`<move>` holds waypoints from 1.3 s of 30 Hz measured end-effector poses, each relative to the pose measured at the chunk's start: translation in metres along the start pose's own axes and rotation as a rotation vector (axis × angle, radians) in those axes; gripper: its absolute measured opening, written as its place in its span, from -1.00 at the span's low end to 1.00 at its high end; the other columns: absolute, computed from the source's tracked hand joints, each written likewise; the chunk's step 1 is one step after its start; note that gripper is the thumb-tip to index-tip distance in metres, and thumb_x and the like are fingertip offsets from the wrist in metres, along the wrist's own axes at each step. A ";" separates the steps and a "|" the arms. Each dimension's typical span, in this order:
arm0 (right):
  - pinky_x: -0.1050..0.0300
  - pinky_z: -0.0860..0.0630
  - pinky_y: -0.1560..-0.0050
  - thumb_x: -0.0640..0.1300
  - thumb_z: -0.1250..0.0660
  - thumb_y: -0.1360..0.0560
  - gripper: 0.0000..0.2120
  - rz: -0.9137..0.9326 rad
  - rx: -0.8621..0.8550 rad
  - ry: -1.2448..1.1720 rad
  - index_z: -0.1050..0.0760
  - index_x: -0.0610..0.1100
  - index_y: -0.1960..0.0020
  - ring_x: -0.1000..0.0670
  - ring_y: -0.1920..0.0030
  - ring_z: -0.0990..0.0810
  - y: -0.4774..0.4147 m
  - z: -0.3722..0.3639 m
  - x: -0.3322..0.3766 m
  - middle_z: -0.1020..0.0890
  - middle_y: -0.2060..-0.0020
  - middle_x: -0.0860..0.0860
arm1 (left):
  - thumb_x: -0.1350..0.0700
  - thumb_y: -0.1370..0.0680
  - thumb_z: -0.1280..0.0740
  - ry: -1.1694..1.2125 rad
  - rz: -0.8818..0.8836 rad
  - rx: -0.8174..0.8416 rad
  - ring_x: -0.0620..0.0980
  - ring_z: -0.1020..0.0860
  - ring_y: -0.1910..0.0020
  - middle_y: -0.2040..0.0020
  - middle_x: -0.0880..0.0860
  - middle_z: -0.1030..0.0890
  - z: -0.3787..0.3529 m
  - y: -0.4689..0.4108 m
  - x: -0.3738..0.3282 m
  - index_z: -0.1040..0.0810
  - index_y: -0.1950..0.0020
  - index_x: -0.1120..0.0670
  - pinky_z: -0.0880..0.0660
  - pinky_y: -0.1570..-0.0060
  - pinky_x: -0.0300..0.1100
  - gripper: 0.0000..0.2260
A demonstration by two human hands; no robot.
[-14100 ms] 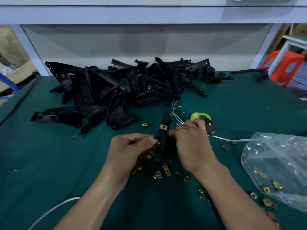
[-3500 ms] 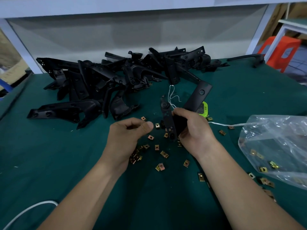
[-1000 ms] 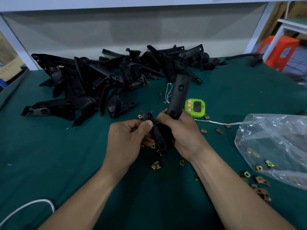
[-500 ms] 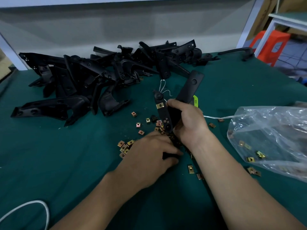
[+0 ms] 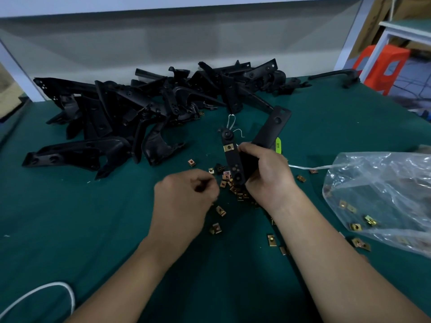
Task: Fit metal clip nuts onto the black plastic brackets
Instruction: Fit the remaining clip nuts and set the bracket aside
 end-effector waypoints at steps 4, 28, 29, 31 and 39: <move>0.08 -0.57 0.36 -0.27 -0.39 -0.51 -0.70 -0.012 0.034 0.046 -0.67 -0.10 0.38 -0.05 0.32 -0.66 -0.001 -0.001 -0.004 -0.67 0.28 -0.07 | 0.13 -0.43 -0.56 0.117 0.062 -0.005 -0.22 -0.63 0.40 0.37 -0.14 -0.69 0.010 -0.011 0.011 -0.74 0.22 -0.16 -0.47 0.38 -0.44 -0.84; 0.10 -0.54 0.38 -0.24 -0.38 -0.50 -0.82 -0.010 0.108 0.104 -0.62 -0.15 0.27 -0.05 0.32 -0.63 0.003 -0.006 -0.009 -0.63 0.29 -0.09 | 0.06 -0.48 -0.43 0.696 0.203 0.270 -0.06 -0.63 0.35 0.24 0.13 -0.70 -0.005 -0.009 0.008 -0.75 0.16 0.05 -0.54 0.34 -0.30 -0.88; 0.09 -0.54 0.38 -0.24 -0.38 -0.50 -0.82 -0.013 0.115 0.106 -0.62 -0.15 0.28 -0.05 0.33 -0.63 0.003 -0.007 -0.009 -0.63 0.29 -0.09 | 0.04 -0.46 -0.43 0.707 0.207 0.282 -0.07 -0.63 0.34 0.24 0.12 -0.70 -0.006 -0.008 0.008 -0.75 0.15 0.03 -0.54 0.33 -0.30 -0.88; 0.08 -0.54 0.39 -0.24 -0.38 -0.51 -0.77 -0.012 0.121 0.112 -0.63 -0.13 0.32 -0.06 0.34 -0.63 0.003 -0.008 -0.009 -0.63 0.31 -0.08 | 0.04 -0.45 -0.44 0.710 0.198 0.295 -0.07 -0.63 0.33 0.23 0.11 -0.70 -0.006 -0.008 0.009 -0.76 0.14 0.03 -0.56 0.30 -0.29 -0.88; 0.01 -0.55 0.35 -0.24 -0.37 -0.53 -0.77 -0.032 0.127 0.135 -0.63 -0.14 0.30 -0.13 0.30 -0.61 0.008 -0.011 -0.009 -0.63 0.27 -0.14 | 0.06 -0.45 -0.44 0.705 0.127 0.253 -0.06 -0.64 0.32 0.23 0.12 -0.72 -0.007 -0.006 0.006 -0.70 -0.08 0.07 -0.57 0.29 -0.29 -0.77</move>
Point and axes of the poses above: each hand's wrist, its own y-axis away from the middle knuckle, its own z-axis out of the back of the hand, x = y × z, the point moved 3 cm from there along -y, towards the middle knuckle
